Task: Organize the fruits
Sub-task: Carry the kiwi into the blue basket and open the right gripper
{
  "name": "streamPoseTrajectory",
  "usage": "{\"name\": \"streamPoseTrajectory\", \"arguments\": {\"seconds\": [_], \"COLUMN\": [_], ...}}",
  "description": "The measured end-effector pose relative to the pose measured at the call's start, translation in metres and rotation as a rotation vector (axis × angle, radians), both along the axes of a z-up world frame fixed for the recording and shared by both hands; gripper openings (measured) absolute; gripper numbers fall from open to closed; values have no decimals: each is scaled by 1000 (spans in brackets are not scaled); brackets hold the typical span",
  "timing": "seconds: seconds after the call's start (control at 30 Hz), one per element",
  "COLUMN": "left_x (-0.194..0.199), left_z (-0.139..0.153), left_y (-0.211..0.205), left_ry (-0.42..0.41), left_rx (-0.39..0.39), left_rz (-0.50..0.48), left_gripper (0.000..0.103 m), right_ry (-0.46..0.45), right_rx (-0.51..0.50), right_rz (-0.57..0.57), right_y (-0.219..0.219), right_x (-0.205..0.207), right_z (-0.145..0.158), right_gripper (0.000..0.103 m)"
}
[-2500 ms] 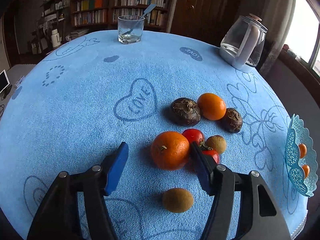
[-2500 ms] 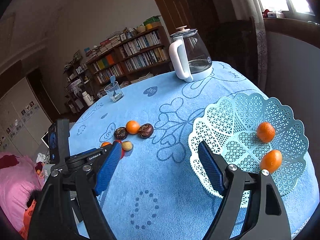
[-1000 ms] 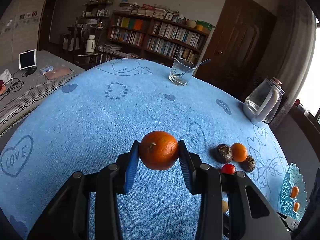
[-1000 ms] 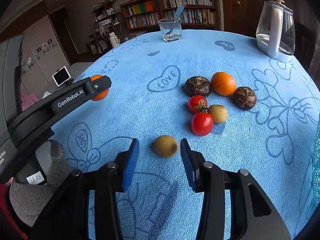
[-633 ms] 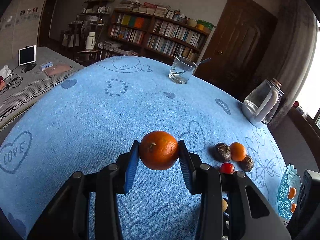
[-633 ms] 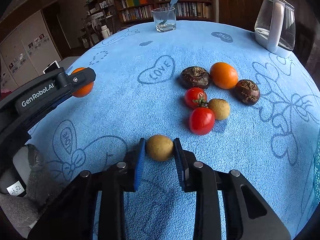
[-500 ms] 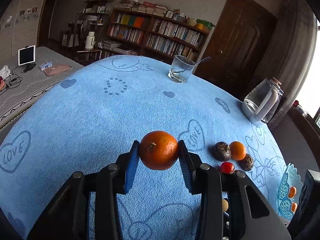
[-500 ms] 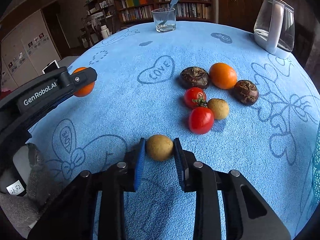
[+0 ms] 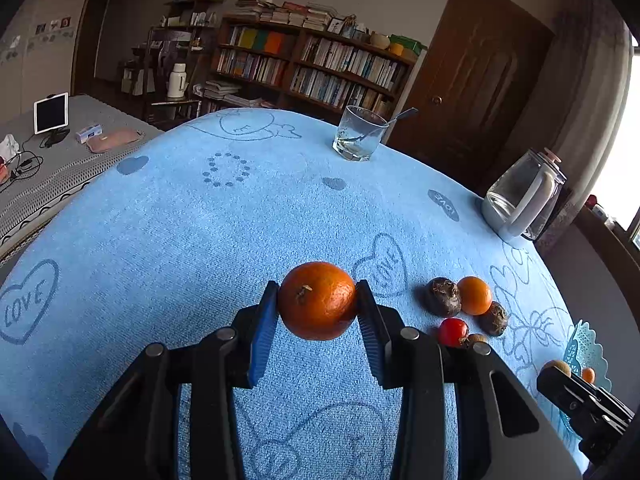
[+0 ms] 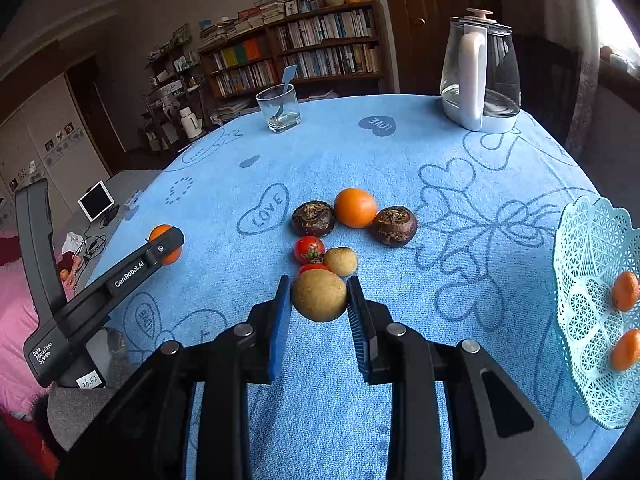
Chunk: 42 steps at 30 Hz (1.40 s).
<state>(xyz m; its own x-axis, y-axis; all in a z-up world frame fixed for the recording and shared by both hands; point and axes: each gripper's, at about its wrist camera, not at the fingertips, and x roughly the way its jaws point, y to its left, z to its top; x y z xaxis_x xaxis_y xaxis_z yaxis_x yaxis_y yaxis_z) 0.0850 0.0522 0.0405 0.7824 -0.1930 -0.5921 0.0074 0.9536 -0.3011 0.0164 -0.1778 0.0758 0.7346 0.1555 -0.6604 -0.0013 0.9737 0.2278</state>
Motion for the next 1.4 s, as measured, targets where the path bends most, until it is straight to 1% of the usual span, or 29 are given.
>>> {"name": "streamPoseTrajectory", "arguments": {"seconds": [0.23,0.47,0.67,0.9,1.13,1.27,1.3,1.37,1.4], "left_x": [-1,-3,-4,-9,-14,-15,-15,-16,-16], "left_z": [0,0,-1,-1,-2,0,1,1,1], "left_y": [-4,-9,-13,-13,-16,-19,-20,-22,-23], "left_ry": [-6,-14,-15,-18,-19,-25,-28,-28,-25], "left_rx": [11,27,39,49,62,65,66,66,64], "left_rz": [-4,-10,-11,-6,-9,-14,-17,-25,-31], "left_gripper": [39,39,39,39,39,39,39,39,39], "right_ry": [-52,-70,-64,-26,8,21,24,20,12], "right_rx": [11,15,8,6,36,37,37,38,45], "right_rz": [-107,-221,-305,-391,-427,-429,-428,-434,-440], "right_y": [-43,-82,-110,-142,-159,-162,-162,-163,-164], "right_x": [-23,-48,-65,-82,-88,-89,-89,-91,-93], "right_z": [17,20,15,1,-15,-17,-17,-16,-15], "right_gripper": [28,28,28,28,28,29,29,37,46]}}
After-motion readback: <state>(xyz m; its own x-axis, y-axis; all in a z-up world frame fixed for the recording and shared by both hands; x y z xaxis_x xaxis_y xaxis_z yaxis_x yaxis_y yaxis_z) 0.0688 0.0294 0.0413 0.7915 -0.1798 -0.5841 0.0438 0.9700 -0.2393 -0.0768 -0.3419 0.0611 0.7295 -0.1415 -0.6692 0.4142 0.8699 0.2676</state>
